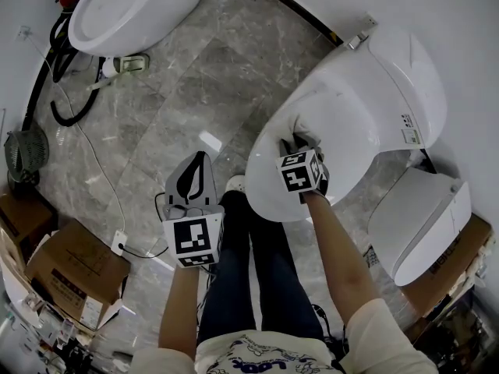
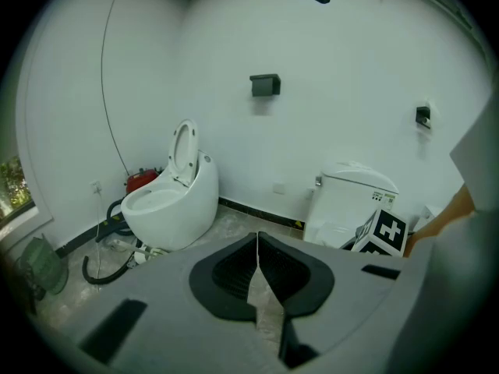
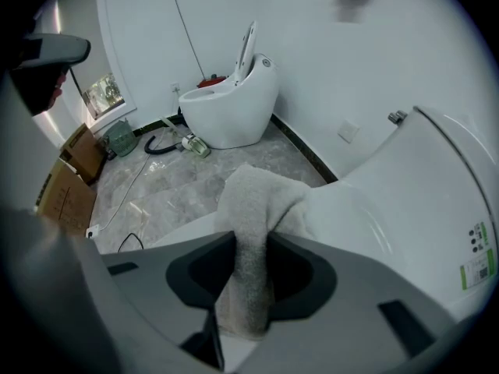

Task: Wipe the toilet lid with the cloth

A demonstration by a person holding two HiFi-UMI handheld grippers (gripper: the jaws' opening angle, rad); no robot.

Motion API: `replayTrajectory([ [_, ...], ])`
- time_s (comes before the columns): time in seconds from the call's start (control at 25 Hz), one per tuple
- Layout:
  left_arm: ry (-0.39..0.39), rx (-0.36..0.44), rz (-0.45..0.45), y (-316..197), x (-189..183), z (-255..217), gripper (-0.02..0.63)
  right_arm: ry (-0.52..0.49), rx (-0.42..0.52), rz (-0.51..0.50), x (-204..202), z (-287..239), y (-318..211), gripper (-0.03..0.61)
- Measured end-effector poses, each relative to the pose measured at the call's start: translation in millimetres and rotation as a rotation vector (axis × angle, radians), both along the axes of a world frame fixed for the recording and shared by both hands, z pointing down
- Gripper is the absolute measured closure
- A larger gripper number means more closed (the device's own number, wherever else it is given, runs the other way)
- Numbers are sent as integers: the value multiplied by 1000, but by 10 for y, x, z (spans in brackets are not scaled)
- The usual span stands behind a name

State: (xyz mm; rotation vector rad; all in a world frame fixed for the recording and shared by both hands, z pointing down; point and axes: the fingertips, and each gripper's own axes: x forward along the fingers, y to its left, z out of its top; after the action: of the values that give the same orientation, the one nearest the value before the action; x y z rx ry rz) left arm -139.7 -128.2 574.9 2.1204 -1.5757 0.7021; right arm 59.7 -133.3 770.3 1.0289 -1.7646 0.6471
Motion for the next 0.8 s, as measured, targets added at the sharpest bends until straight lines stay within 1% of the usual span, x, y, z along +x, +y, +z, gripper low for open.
replayTrajectory([
  [0.2,-1,2,-11,108,-156,5,600,-13,-8,-19,-258,27,248,466],
  [0.52,-8,-5,-54,300,-507,44,600,-47,-43,-106,-697,76,775,465],
  [0.8,-14,-3,-78,382,-719,49,600,-73,-76,-151,-987,114,1213,465],
])
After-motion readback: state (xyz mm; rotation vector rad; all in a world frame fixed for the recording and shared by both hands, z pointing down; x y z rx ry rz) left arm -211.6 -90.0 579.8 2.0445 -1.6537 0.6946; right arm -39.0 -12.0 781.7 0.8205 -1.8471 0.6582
